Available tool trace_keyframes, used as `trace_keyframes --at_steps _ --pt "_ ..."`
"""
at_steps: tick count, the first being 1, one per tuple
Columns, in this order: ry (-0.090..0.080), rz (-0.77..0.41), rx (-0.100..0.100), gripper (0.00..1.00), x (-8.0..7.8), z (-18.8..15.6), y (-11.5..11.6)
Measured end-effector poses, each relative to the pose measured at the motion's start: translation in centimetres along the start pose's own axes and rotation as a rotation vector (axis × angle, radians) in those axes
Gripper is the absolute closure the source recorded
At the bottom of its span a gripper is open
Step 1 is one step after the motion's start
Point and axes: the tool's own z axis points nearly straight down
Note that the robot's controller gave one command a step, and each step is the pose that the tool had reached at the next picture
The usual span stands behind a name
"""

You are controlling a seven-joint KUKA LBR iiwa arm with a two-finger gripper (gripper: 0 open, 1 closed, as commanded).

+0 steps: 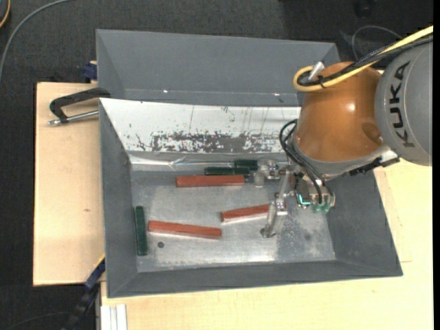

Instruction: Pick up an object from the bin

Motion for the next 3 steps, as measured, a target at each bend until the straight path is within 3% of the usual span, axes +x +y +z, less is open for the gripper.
trace_keyframes --at_steps 1,3 --pt "-0.001 0.149 0.0 0.0 -2.19 13.22 -4.06" --pt "-0.008 0.148 -0.002 0.0 -2.3 13.12 -3.9"
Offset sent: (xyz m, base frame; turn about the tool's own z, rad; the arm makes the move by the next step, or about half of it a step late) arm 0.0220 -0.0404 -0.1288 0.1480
